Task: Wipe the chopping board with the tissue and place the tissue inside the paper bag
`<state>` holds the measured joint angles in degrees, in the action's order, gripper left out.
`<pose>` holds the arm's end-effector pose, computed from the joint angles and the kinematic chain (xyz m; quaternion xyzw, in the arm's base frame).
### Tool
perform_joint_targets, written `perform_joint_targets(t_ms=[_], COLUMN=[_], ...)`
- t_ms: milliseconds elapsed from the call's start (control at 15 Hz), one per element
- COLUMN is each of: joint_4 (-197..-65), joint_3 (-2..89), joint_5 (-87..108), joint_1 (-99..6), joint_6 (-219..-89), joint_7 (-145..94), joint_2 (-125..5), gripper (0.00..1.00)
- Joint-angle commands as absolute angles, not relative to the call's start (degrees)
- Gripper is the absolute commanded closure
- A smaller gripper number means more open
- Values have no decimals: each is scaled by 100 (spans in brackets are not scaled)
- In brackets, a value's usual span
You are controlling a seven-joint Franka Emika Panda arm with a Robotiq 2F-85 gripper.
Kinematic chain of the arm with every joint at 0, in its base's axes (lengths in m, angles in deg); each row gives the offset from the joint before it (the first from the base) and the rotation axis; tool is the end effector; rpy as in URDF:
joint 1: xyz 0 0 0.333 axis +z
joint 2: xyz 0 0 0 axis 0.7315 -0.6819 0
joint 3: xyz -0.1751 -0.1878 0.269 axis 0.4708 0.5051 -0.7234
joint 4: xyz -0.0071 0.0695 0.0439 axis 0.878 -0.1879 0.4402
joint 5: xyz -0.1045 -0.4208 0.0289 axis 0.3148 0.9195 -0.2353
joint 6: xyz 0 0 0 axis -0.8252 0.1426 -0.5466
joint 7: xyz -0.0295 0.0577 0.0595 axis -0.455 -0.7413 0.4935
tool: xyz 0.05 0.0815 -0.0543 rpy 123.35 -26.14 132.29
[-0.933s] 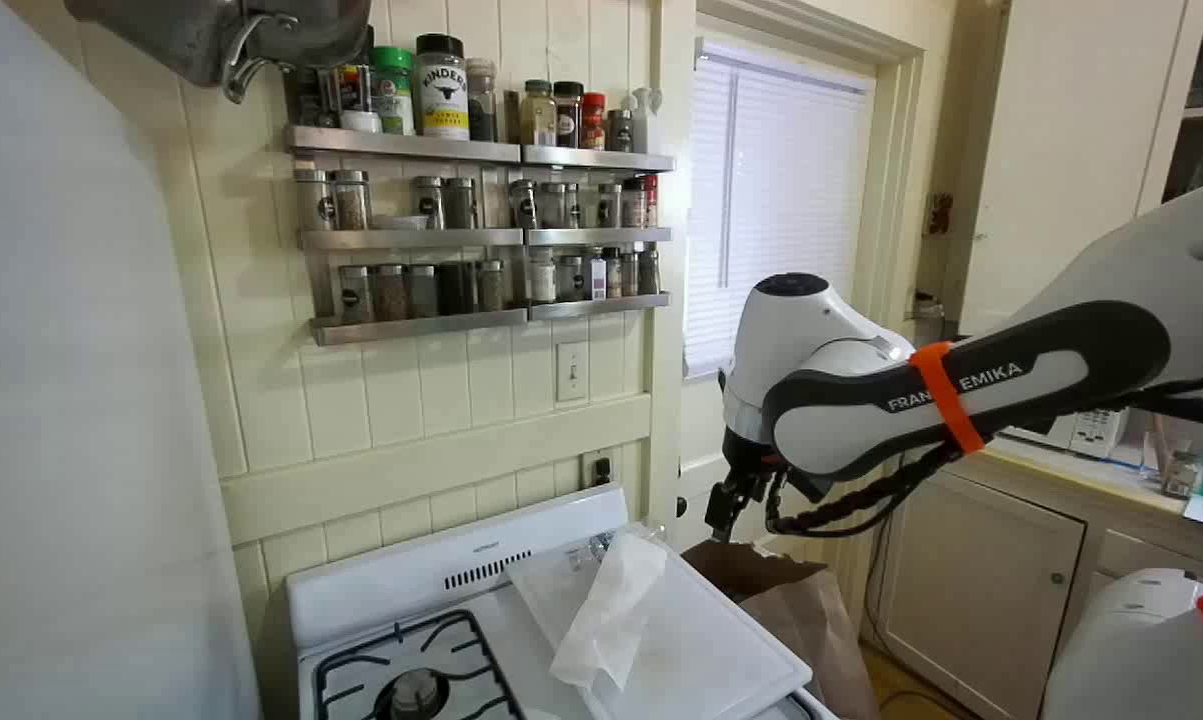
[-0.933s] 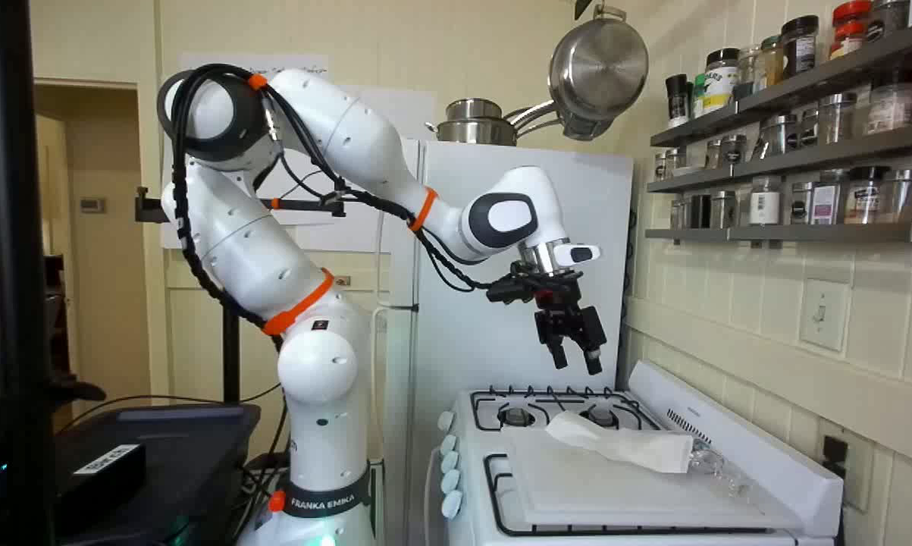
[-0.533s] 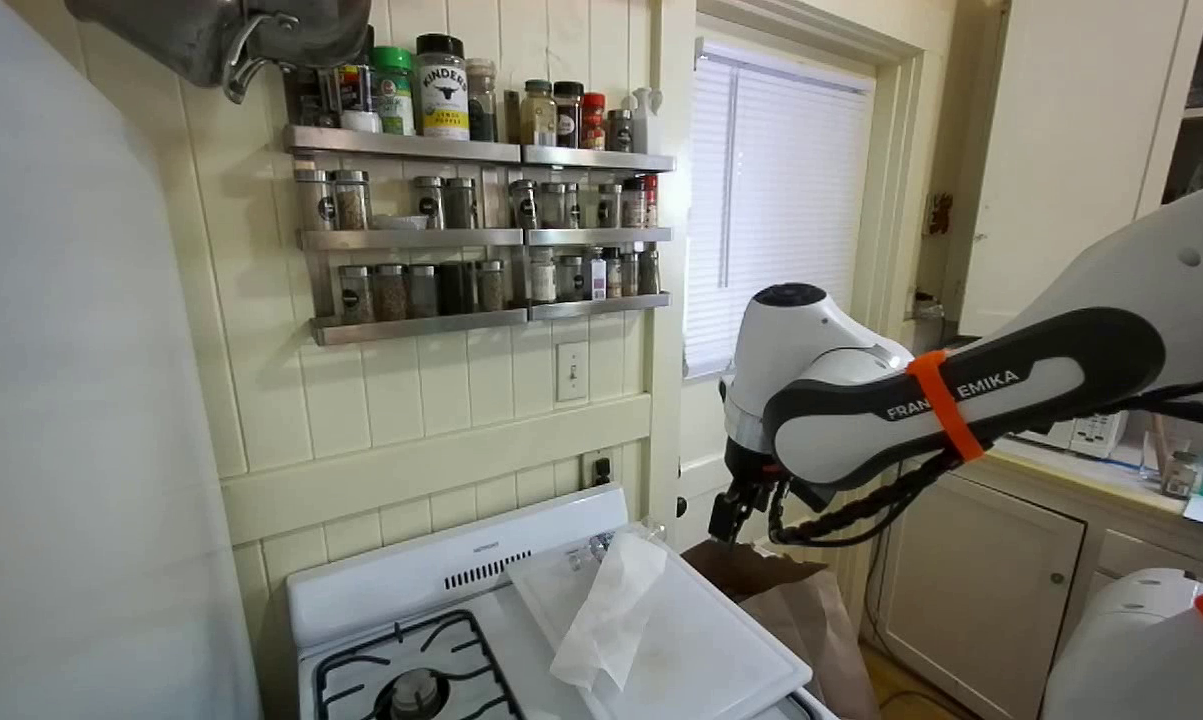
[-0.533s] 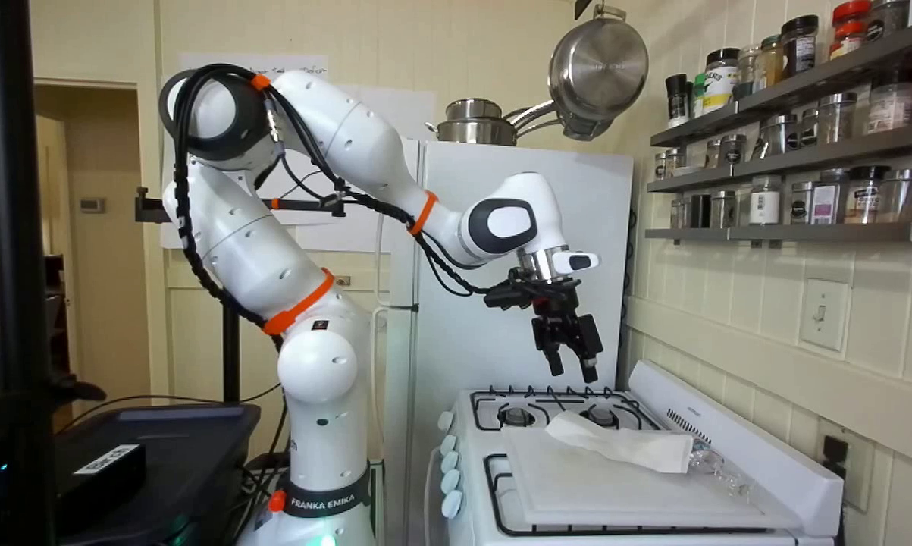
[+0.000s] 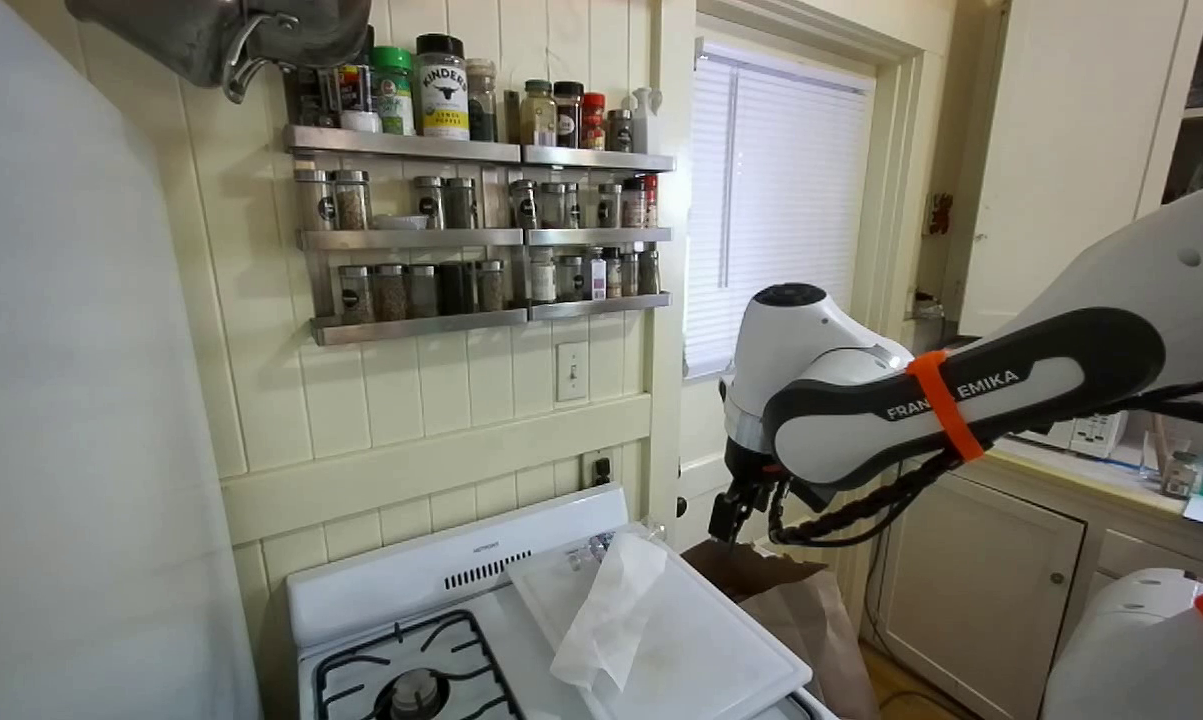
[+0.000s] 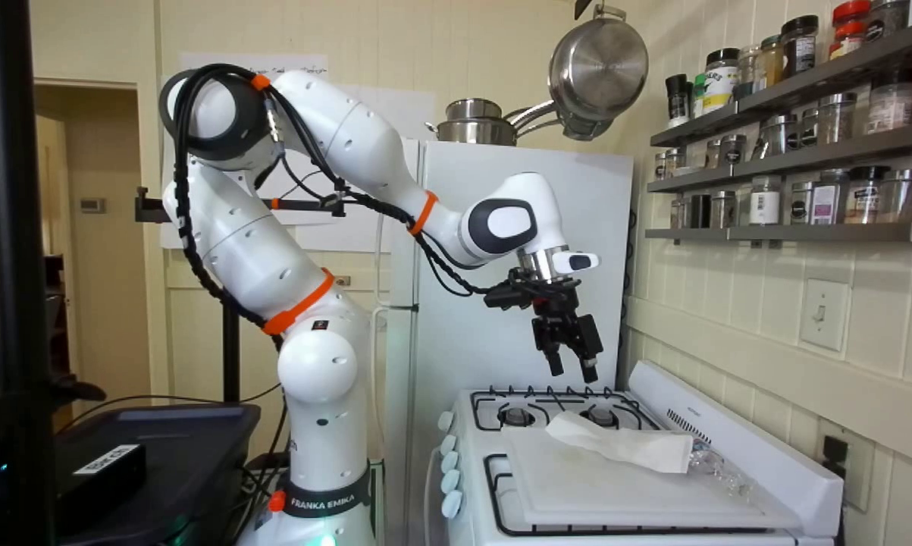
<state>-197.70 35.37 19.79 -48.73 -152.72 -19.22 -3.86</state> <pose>0.3489 0.0104 0.4475 0.9828 0.0924 0.1149 0.1110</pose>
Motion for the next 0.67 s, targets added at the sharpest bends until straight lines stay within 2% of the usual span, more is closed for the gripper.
perform_joint_targets(t_ms=[0, 600], joint_4=[-19761, -19249], joint_3=[3567, 3764], joint_5=[2004, 934], joint_1=[-4840, -4522], joint_6=[-15256, -16445], joint_7=[-1942, -2130], joint_2=[-387, -2180], gripper=[0, 0])
